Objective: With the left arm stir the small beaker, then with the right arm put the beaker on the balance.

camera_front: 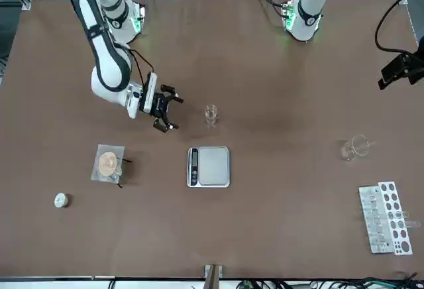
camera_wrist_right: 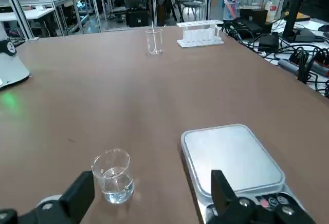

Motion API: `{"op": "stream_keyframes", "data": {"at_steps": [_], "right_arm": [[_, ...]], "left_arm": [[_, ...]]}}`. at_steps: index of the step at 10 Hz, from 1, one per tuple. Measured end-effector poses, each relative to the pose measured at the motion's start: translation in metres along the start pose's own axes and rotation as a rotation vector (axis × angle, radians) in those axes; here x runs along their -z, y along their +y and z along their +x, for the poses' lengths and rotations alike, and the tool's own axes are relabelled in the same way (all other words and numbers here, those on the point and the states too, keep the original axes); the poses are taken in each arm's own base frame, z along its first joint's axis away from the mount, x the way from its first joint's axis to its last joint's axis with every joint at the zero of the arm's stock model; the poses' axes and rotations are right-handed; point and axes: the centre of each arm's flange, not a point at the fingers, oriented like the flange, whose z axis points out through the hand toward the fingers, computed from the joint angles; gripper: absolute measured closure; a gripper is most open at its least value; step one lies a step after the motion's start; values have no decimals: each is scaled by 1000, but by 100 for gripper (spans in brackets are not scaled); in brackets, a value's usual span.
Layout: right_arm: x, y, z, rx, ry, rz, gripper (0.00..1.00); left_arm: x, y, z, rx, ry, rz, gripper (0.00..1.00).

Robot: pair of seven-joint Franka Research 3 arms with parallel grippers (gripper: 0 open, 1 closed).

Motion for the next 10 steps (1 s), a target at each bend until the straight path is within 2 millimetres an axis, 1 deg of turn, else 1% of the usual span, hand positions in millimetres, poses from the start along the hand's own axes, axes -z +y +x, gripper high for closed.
{"op": "stream_keyframes", "data": {"at_steps": [2,4,7,10], "right_arm": [[-13,-5,-33,-28,25,-25,0],[-25,-10,-57,-50,65,-54,0],[-46,-24,-79,-62,96,-63,0],[-69,-43,-90,-75,89,-17,0]], "left_arm": [[2,-1,0,1,8,-1,0],[3,-1,1,1,10,-1,0],[1,0,3,1,9,-1,1],[-3,1,10,0,32,-4,0]]}}
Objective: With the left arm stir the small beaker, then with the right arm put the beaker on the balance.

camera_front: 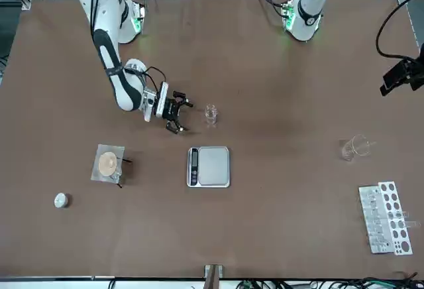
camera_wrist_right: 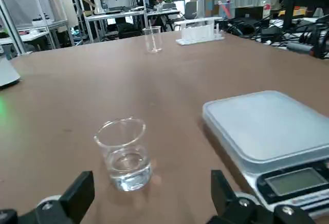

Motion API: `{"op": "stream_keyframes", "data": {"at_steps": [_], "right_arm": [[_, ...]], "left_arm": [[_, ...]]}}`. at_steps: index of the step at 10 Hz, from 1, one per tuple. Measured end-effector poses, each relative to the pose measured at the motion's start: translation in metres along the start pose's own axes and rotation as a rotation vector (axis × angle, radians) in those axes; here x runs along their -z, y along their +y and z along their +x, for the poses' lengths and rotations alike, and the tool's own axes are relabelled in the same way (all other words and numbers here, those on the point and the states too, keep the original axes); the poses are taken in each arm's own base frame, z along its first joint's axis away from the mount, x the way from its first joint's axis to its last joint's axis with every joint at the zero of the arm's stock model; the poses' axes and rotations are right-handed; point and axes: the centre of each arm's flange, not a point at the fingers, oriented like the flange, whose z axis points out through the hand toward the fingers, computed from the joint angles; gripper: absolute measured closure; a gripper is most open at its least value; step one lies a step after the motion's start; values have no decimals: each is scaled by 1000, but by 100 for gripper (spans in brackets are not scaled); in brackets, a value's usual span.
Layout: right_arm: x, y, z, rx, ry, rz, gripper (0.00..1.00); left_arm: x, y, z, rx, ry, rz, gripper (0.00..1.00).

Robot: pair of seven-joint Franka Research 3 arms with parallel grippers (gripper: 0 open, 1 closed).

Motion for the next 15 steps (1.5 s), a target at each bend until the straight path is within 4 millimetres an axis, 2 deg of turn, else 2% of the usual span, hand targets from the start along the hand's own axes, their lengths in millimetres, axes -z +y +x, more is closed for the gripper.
{"op": "stream_keyframes", "data": {"at_steps": [7,10,15], "right_arm": [[-31,-29,-22,-23,4,29,0],[-53,-39,-16,-19,20,42,0],[-60,-43,-16,-13,19,54,0]], "left_arm": [[3,1,3,-1,33,-4,1],[3,3,3,-5,34,-4,1],[3,4,3,-7,35,-5,0]]}}
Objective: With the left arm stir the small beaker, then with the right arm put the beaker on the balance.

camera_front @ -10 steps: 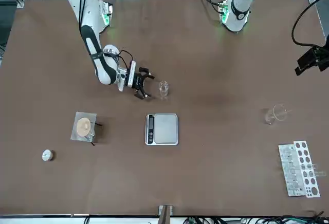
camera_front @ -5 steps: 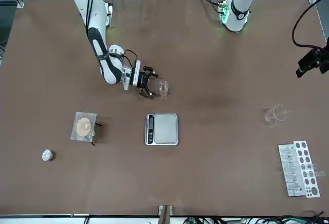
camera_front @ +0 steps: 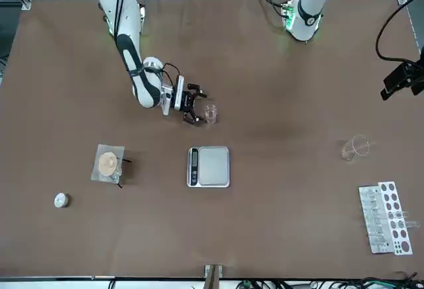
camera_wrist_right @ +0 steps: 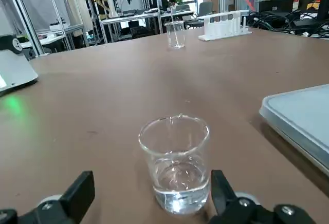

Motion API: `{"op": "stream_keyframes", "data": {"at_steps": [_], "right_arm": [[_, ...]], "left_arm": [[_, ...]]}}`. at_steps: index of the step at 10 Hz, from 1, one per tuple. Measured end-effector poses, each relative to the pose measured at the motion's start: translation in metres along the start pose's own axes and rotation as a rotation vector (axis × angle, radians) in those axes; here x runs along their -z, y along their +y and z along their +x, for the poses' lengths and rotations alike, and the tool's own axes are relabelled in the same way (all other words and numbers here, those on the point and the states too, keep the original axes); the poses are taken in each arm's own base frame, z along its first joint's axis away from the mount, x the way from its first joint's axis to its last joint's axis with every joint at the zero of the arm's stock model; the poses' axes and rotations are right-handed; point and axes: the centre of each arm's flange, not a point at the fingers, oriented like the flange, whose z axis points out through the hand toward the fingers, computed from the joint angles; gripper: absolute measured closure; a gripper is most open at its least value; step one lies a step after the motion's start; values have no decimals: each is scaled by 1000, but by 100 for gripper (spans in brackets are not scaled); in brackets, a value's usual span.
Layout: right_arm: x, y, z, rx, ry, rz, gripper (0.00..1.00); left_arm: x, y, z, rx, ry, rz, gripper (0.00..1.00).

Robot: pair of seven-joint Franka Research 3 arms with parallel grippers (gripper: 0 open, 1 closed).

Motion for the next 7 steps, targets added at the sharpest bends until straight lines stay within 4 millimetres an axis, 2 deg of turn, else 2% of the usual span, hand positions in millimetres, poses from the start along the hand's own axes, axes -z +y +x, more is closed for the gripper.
{"op": "stream_keyframes", "data": {"at_steps": [7], "right_arm": [[-22,0,-1,6,7,4,0]], "left_arm": [[0,0,0,1,3,0,0]]}}
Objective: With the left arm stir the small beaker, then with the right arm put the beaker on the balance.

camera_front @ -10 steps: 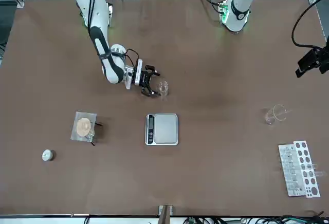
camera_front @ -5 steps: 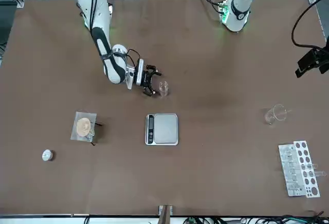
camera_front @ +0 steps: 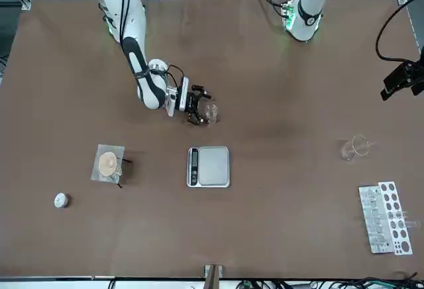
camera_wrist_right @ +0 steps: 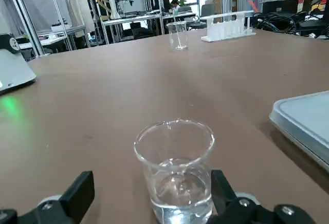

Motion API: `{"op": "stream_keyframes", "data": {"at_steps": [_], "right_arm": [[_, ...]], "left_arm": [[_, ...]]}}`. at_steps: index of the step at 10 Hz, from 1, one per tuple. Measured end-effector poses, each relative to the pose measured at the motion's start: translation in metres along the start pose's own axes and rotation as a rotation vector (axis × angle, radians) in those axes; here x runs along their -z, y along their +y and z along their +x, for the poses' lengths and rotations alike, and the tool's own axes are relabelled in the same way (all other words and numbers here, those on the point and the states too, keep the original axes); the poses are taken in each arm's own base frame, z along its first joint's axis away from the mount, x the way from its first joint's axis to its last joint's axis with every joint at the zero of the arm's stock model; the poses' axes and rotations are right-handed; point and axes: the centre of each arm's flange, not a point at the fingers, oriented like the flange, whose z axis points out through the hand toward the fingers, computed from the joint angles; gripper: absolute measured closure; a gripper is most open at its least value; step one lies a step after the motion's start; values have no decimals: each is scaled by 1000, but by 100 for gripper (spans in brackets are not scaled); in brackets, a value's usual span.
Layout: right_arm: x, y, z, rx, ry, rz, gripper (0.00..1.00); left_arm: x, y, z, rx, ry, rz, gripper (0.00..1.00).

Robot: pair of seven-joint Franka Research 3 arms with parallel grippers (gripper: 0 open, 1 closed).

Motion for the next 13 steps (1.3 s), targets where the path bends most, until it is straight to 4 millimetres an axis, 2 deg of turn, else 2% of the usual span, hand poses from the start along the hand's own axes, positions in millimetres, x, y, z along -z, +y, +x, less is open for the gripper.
{"op": "stream_keyframes", "data": {"at_steps": [10,12,13], "right_arm": [[-14,9,4,8,17,-15,1],[-16,11,0,3,16,-20,7],[-16,12,0,3,16,-22,15]], "left_arm": [[0,1,0,-2,2,0,0],[0,1,0,-2,2,0,1],[0,1,0,-2,4,-1,0]]}}
